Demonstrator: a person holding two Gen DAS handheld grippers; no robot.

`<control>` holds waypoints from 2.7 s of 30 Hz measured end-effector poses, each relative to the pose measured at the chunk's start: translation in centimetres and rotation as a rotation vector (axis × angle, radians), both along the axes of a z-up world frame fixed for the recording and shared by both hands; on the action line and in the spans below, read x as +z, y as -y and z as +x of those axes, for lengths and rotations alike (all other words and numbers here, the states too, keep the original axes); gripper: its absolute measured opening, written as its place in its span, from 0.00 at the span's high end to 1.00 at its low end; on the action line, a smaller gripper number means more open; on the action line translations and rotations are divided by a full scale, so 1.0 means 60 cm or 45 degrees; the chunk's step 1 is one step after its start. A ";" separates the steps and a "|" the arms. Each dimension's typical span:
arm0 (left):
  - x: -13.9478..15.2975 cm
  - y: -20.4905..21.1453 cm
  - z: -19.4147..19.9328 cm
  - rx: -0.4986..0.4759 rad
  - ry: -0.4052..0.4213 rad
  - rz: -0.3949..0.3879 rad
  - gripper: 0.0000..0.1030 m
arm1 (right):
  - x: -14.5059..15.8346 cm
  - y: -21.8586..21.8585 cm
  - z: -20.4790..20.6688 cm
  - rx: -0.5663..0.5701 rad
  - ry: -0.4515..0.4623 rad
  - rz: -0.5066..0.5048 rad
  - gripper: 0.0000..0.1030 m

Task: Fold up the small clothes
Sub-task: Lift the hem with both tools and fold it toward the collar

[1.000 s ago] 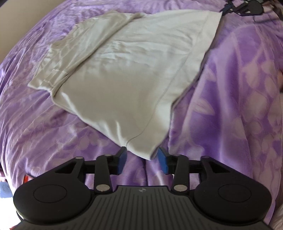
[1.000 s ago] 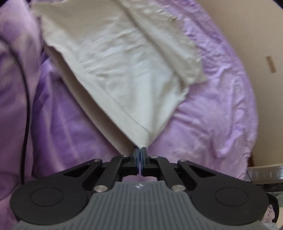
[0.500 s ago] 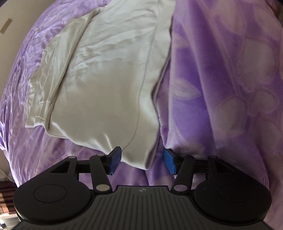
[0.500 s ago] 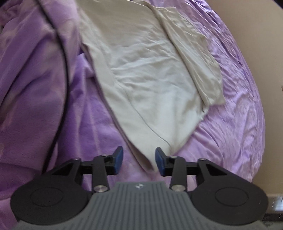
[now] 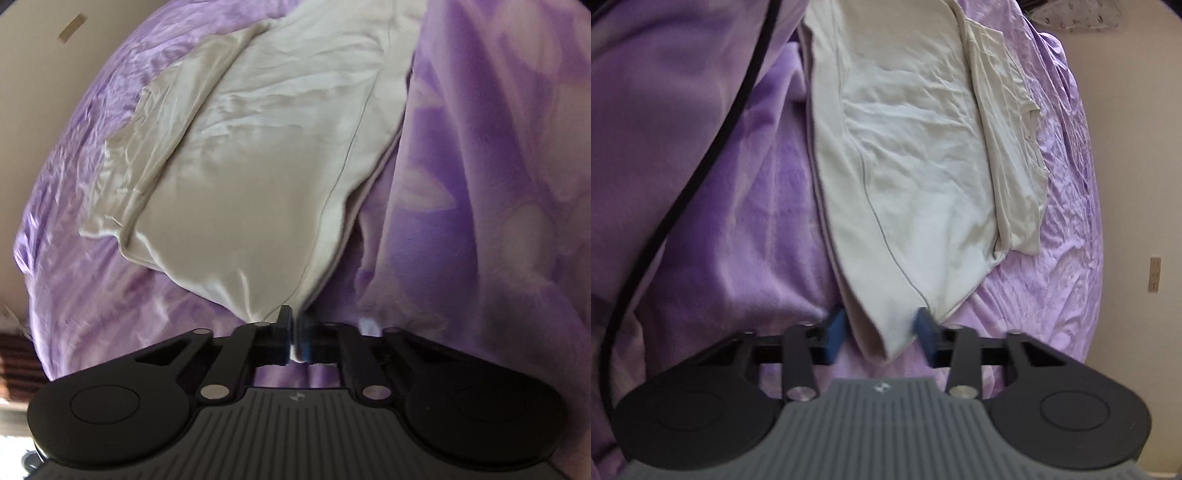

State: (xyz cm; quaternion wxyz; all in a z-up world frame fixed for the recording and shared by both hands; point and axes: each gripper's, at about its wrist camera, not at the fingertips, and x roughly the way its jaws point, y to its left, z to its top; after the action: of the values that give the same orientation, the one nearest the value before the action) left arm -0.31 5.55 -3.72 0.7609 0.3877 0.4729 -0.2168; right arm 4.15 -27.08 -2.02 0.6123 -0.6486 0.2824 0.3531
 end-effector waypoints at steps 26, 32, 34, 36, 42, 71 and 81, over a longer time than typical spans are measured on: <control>0.317 -0.026 -0.041 0.292 0.823 -0.229 0.97 | 0.267 0.040 -0.002 -0.280 0.567 0.854 1.00; 0.303 -0.027 -0.031 0.323 0.781 -0.178 0.97 | 0.277 0.041 -0.038 -0.273 0.519 0.886 1.00; 0.300 -0.030 -0.013 0.349 0.787 -0.172 0.97 | 0.267 0.034 -0.025 -0.273 0.516 0.879 1.00; 0.300 -0.036 0.012 0.374 0.790 -0.179 0.97 | 0.264 0.029 -0.008 -0.288 0.514 0.892 1.00; 0.301 -0.062 0.123 0.427 0.795 -0.150 0.97 | 0.269 0.001 0.096 -0.341 0.529 0.904 1.00; -0.069 -0.216 0.640 0.838 0.390 -0.207 0.97 | -0.118 -0.224 0.725 -0.749 0.123 0.866 1.00; -0.039 -0.233 0.637 0.921 0.483 -0.360 0.97 | -0.124 -0.223 0.731 -0.792 0.191 0.943 1.00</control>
State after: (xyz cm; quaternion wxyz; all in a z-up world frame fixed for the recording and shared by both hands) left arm 37.90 19.54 -6.07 0.9070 0.1220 0.3958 0.0764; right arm 47.98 -13.72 -9.47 0.8969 -0.2957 0.2733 0.1827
